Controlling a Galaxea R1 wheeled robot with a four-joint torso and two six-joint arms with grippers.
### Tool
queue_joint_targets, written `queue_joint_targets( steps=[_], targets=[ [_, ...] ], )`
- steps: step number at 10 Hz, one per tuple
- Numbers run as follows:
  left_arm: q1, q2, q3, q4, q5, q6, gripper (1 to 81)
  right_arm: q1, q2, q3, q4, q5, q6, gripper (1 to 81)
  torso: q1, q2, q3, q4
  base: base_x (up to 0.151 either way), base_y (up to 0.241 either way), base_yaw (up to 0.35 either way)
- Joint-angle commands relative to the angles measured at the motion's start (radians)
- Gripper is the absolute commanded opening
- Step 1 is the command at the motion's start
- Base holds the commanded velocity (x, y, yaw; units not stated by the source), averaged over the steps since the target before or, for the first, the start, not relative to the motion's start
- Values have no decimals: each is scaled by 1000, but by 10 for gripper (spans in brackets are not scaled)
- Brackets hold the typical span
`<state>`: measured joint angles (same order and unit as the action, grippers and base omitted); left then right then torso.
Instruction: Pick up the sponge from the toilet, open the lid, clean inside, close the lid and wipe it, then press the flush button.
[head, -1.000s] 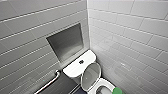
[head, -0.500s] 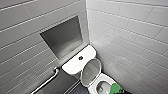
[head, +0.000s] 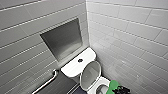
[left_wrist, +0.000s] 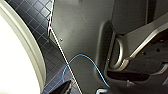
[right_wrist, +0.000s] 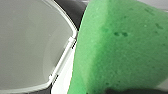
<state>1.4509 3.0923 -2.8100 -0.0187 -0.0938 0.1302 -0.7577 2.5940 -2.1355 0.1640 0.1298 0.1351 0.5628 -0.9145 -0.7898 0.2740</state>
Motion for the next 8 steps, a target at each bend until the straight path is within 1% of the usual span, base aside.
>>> queue_joint_targets(
  steps=[1,4,7,8],
  targets=[
    [13,-7,-5,2,75,5,811,99,2,23,8,-41,1,10,63,-97,0,0,0,0,0],
    [12,-7,-3,2,75,5,811,97,11,16,9,-41,1,10,134,-212,-61,0,0,0,0],
    [13,-7,-3,2,75,5,811,102,20,20,-1,-41,1,10,206,-326,-106,0,0,0,0],
    [15,-7,-3,2,75,6,811,109,25,23,-6,-41,0,10,229,-364,-71,0,0,0,0]
  ],
)
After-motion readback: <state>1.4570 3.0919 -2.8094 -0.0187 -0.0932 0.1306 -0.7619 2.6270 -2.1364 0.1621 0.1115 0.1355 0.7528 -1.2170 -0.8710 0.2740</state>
